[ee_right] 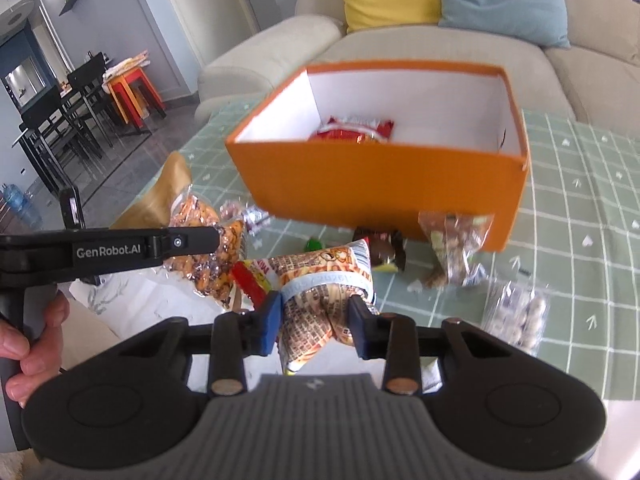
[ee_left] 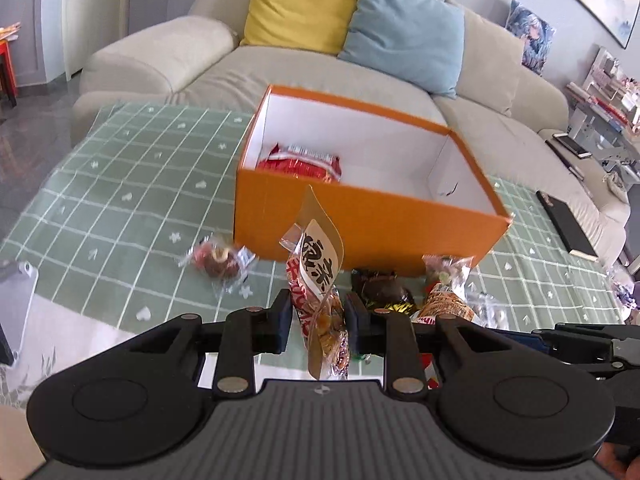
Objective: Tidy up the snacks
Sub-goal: 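Carry both held peanut packets over the orange box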
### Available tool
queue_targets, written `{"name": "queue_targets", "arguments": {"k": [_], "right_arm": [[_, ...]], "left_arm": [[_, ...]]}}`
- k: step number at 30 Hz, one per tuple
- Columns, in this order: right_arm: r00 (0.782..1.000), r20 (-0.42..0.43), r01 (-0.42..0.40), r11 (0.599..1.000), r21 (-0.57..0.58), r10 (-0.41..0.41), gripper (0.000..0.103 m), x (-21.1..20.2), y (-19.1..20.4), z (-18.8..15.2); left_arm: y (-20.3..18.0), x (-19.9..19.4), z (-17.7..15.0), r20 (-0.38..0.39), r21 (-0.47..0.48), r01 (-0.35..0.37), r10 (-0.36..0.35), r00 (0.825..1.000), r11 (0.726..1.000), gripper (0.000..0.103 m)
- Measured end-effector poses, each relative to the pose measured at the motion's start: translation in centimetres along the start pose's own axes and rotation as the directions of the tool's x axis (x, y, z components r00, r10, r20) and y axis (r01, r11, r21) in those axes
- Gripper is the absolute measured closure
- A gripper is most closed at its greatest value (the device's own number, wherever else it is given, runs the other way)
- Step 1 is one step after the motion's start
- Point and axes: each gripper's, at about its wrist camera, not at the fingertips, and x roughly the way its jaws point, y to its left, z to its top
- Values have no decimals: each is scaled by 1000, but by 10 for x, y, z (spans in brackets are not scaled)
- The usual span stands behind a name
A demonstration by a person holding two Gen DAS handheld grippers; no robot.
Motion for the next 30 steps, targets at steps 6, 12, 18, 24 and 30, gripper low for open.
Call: {"name": "queue_targets", "arguments": {"k": [6, 12, 18, 24, 30], "right_arm": [[998, 60, 13, 1000, -14, -13, 71, -17, 1, 22], [991, 130, 37, 998, -45, -31, 71, -28, -4, 62], [985, 164, 67, 996, -60, -56, 72, -20, -14, 106], [989, 126, 85, 996, -15, -83, 72, 14, -36, 142], [992, 35, 122, 992, 17, -122, 72, 68, -55, 161]], "left_arm": [[-5, -7, 16, 27, 45, 19, -20, 999, 999, 72], [-12, -12, 51, 88, 89, 33, -41, 995, 996, 72], [-17, 1, 94, 125, 123, 26, -41, 991, 992, 72], [-16, 45, 122, 82, 150, -3, -9, 997, 989, 72], [-11, 93, 132, -1, 178, -30, 30, 1000, 984, 72]]}}
